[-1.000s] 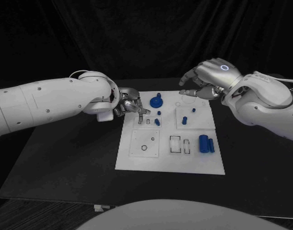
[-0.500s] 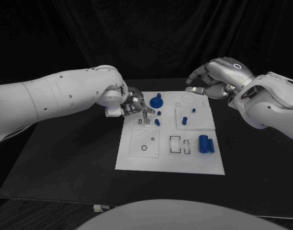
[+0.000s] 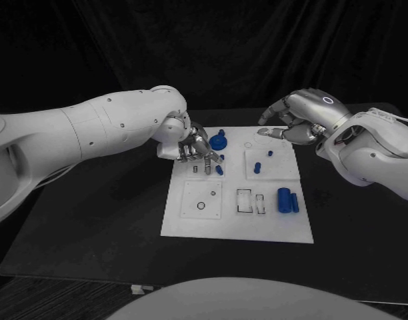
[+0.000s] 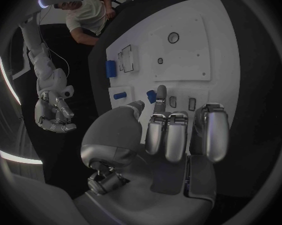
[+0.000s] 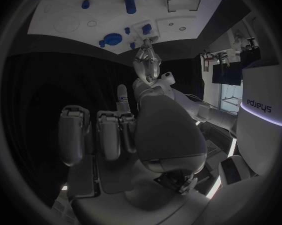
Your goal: Assemble the parts on the task board
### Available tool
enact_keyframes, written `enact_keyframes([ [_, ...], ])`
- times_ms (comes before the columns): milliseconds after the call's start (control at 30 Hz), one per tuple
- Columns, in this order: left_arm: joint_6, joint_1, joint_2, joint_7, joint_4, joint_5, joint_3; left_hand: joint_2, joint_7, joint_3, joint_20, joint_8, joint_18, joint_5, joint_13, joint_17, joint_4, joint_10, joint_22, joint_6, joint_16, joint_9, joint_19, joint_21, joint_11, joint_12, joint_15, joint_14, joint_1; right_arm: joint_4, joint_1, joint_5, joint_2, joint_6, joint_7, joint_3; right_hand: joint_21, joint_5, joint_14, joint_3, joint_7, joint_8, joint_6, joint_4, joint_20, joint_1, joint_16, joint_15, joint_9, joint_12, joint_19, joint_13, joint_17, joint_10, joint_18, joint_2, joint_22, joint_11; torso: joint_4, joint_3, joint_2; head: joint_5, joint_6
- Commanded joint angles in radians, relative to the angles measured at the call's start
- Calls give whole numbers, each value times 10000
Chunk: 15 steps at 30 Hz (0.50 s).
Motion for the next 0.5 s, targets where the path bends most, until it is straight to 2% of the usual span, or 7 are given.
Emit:
enact_keyframes([
  [33,119,-5,114,-196,-169,228,10,2,1,-61,-38,-50,-114,48,2634,2635,-31,1056,2078,67,26,-12,210,47,23,34,-41,1056,87,45,-58,42,-32,231,9,7,-67,-59,903,11,7,57,57,-68,76,125,-38,71,15,-66,468,2109,2079,799,-39,9,2267,55,10,-19,0,-23,1],
  [200,14,-7,265,-257,-406,229,10,-16,-39,-66,-56,-57,-119,122,2634,2635,-55,1056,2085,235,26,11,232,71,-4,34,-61,1056,142,53,-128,42,-65,362,-23,7,-120,-103,896,18,6,76,88,-131,80,205,-49,79,37,-77,439,2087,2057,786,-26,7,2249,68,4,-1,-7,1,1],
  [367,39,-10,413,-349,-570,230,10,-19,-74,-67,-77,-45,-116,201,2634,2635,-61,1056,2083,372,26,47,234,63,-36,34,-86,1056,175,74,-202,42,-89,473,-48,6,-123,-113,892,18,8,77,90,-137,80,214,-56,81,39,-82,437,2077,2043,781,-25,7,2248,69,15,-26,-13,51,1],
  [500,5,-17,572,-370,-688,230,11,-13,-80,-72,-82,-47,-118,226,2634,2635,-46,1056,2085,398,26,55,239,69,-42,34,-92,1056,166,71,-242,42,-68,577,-64,6,-165,-163,885,18,11,84,101,-175,84,264,-67,87,52,-92,413,2055,2019,768,-15,4,2234,74,23,-35,-9,30,1],
])
